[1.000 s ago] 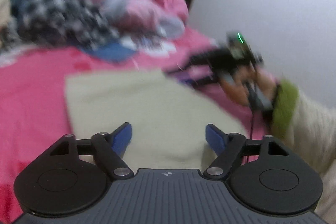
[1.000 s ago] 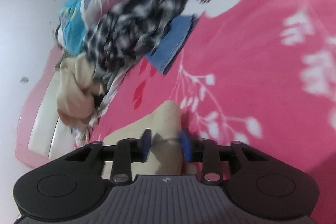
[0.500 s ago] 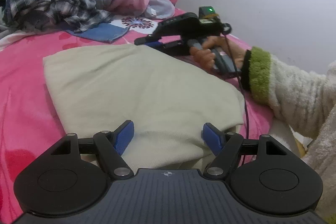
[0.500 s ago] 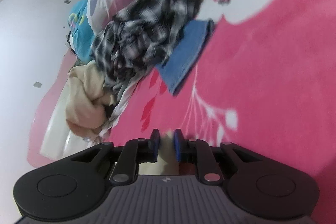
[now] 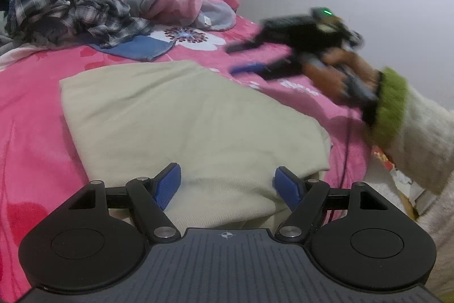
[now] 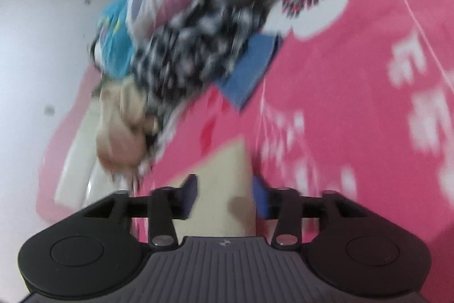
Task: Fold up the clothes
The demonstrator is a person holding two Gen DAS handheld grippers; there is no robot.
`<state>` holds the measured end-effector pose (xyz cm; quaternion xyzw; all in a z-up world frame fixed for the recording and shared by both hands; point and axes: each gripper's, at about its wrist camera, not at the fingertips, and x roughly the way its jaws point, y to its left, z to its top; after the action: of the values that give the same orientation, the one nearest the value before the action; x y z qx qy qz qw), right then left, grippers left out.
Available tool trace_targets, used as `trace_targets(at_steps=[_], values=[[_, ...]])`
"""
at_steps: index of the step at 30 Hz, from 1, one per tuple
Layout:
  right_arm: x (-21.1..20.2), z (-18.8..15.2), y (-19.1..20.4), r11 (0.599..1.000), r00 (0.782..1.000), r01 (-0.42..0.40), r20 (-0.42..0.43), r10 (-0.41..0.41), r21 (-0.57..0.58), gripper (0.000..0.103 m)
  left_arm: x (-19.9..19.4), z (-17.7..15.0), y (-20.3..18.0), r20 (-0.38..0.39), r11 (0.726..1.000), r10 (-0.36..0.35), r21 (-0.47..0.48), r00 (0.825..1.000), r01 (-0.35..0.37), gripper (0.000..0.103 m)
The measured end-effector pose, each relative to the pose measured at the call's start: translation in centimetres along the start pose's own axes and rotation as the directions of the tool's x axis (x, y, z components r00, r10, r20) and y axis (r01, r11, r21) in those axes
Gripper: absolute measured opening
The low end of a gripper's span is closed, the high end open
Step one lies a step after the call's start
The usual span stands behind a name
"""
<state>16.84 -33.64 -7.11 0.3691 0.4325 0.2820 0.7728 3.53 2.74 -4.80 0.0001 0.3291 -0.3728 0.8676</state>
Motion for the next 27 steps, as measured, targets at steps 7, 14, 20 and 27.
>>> trace_targets(at_steps=[7,14,20,27], values=[[-5.0,-11.2,1.2,0.988,0.996,0.072,-0.040,-0.078,-0.136,0.045,-0.2,-0.1,0.1,0.016,1.000,-0.003,-0.012,1.000,0.003,0.075],[-9.8,-15.0,4.0,0.928,0.972,0.230,0.017,-0.236,-0.291,0.034,-0.5,0.4,0.3,0.020,0.999,0.012,-0.041,1.000,-0.011,0.075],[-12.5,-14.1,7.7,0.899,0.956,0.250,0.237,-0.171,-0.359,0.031,-2.9,2.3,-0.9,0.098,0.996,0.085,-0.041,0.992,-0.082,0.076],[-5.8,-12.4,11.1,0.852,0.965,0.204,0.247,-0.091,-0.482,0.029,-0.7,1.8,-1.7,0.019,0.988,0.147,-0.039,0.989,-0.146,0.074]])
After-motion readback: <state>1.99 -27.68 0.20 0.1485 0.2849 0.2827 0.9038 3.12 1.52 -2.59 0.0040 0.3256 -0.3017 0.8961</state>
